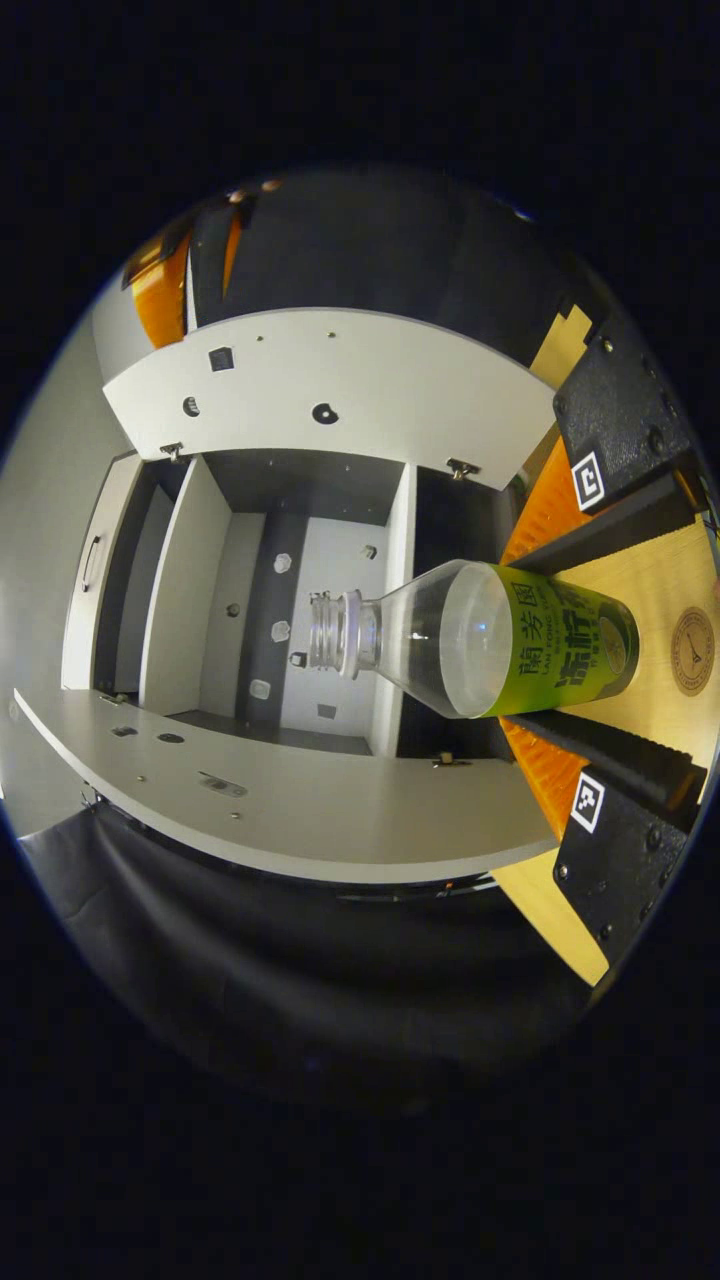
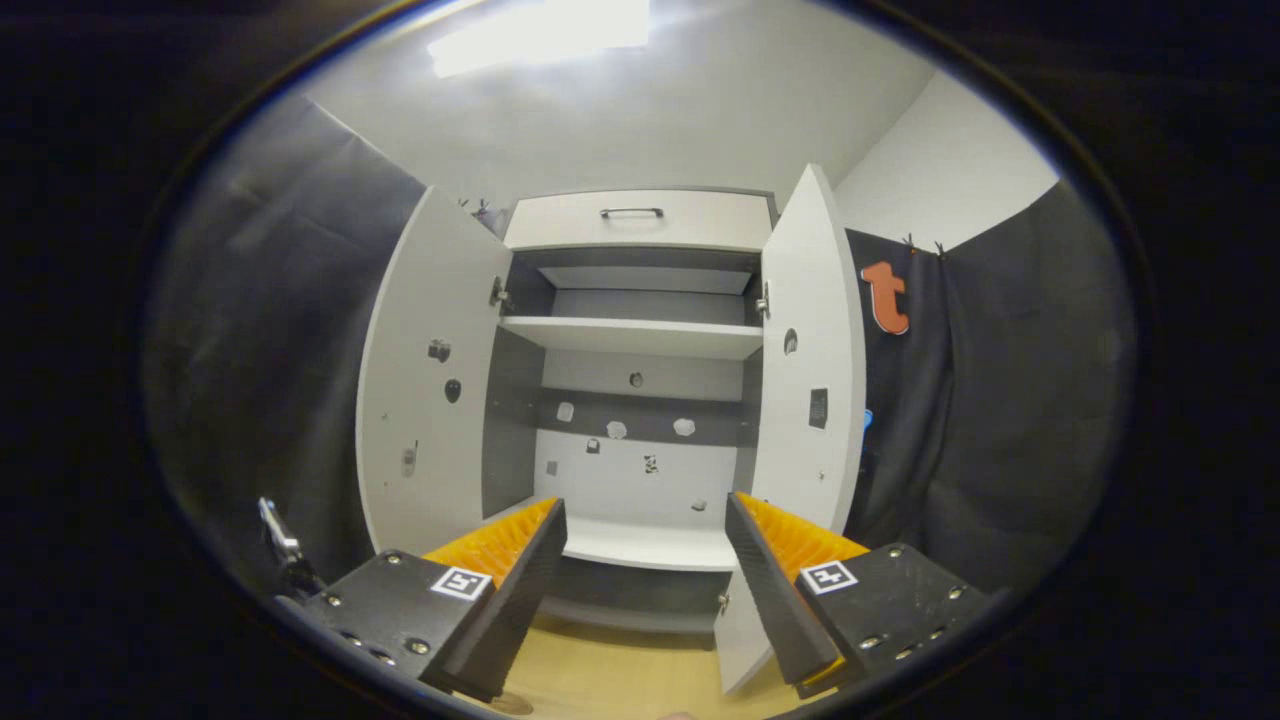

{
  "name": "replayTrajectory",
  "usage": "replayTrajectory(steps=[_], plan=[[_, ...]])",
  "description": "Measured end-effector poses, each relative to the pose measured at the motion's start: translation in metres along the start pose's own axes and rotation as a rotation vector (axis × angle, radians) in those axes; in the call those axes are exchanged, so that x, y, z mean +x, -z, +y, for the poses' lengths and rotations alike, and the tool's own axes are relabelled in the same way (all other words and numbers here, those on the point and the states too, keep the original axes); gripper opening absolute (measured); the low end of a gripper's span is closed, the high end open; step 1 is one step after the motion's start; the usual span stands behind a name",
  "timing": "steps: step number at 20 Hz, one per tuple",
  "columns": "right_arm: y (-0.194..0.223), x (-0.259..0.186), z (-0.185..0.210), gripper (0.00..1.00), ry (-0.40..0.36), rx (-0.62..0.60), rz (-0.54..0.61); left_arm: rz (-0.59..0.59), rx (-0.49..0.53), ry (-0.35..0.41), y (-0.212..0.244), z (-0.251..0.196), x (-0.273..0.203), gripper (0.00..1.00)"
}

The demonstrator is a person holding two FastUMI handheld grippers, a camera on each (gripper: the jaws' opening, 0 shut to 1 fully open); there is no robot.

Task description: Grasp the bottle in the cabinet with the left hand and place it on the coaster, then close the right door with the right hand and the left door with the left hand.

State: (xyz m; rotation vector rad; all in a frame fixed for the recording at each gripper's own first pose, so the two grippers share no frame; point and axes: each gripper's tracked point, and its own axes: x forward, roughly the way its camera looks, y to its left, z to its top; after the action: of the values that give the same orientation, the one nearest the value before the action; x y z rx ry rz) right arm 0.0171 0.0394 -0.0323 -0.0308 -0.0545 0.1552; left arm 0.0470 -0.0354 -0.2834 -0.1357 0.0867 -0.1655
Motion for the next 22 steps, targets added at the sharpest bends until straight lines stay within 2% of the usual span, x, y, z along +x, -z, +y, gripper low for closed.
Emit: replayTrajectory(steps=[3,6,9,11,12,13,16,22], plan=[[0.011,0.01,0.002,0.97,0.004,0.001,0.016,0.084,0.013,0.033,0.052,-0.003,-0.004,0.81],[0.023,0.019,0.004,0.97,0.011,0.005,0.026,0.111,0.023,0.057,0.093,-0.004,-0.007,0.8],[0.039,0.027,0.022,0.96,-0.027,0.048,0.049,0.172,0.029,0.082,0.133,-0.005,-0.01,0.81],[0.049,0.036,0.033,0.97,-0.048,0.05,0.062,0.172,0.069,0.101,0.146,-0.005,-0.01,0.81],[0.054,0.042,0.037,0.94,-0.052,0.043,0.073,0.172,0.093,0.12,0.154,-0.007,-0.011,0.81],[0.059,0.046,0.04,0.97,-0.053,0.036,0.083,0.175,0.125,0.14,0.159,-0.01,-0.011,0.81],[0.067,0.057,0.046,0.97,-0.058,0.036,0.101,0.177,0.21,0.171,0.169,-0.008,-0.012,0.81],[0.065,0.049,0.042,0.96,-0.057,0.043,0.092,0.192,0.178,0.168,0.172,0.0,-0.016,0.83]])
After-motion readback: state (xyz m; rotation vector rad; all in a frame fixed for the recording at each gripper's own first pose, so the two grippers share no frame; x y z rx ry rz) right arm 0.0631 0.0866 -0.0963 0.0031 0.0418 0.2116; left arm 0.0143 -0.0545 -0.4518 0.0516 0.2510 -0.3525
